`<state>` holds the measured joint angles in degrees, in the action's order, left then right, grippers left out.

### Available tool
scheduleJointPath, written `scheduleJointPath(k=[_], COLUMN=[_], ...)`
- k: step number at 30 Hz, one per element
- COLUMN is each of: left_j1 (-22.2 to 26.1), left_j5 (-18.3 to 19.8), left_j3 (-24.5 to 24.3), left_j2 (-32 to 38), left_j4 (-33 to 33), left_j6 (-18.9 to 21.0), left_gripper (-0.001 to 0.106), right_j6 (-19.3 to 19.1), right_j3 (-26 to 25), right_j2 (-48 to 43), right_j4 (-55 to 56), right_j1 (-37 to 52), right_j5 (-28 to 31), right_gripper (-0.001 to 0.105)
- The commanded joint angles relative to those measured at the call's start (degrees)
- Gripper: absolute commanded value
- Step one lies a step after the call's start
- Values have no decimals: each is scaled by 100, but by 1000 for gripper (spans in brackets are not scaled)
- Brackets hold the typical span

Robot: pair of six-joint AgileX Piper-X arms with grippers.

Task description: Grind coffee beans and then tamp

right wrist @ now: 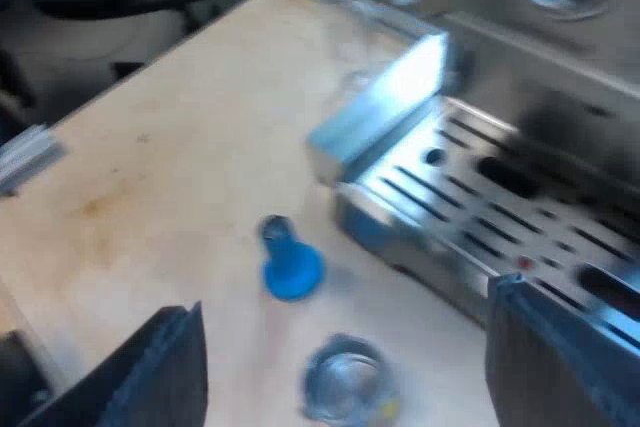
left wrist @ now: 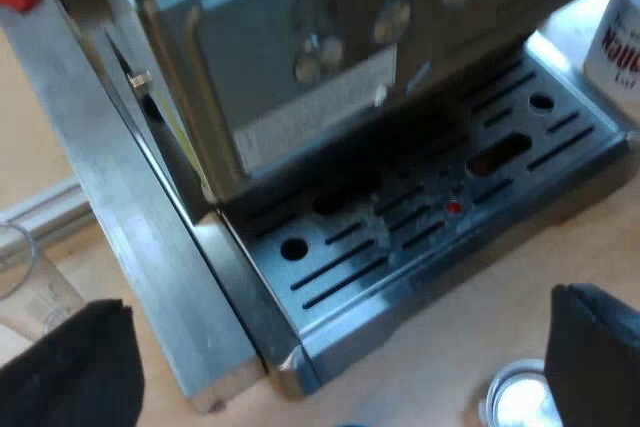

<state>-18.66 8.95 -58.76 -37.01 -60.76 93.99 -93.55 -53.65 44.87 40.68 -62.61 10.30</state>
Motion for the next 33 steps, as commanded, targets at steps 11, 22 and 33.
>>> scheduleJointPath(k=[11,22,33], left_j1=[0,1202,1352], left_j5=[-61,263,97], left_j3=[-222,-222,-222], left_j2=[-85,-163,218], left_j4=[-122,-549,-806], left_j6=[394,302,218], left_gripper=[83,83,83], right_j6=[-53,-883,-1516], right_j3=[-781,-781,-781], right_j2=[-90,-653,-927], right_j4=[1629,2361,2738], right_j1=[2137,4210,5421], right_j5=[-742,-1375,-1577], right_gripper=[61,61,61])
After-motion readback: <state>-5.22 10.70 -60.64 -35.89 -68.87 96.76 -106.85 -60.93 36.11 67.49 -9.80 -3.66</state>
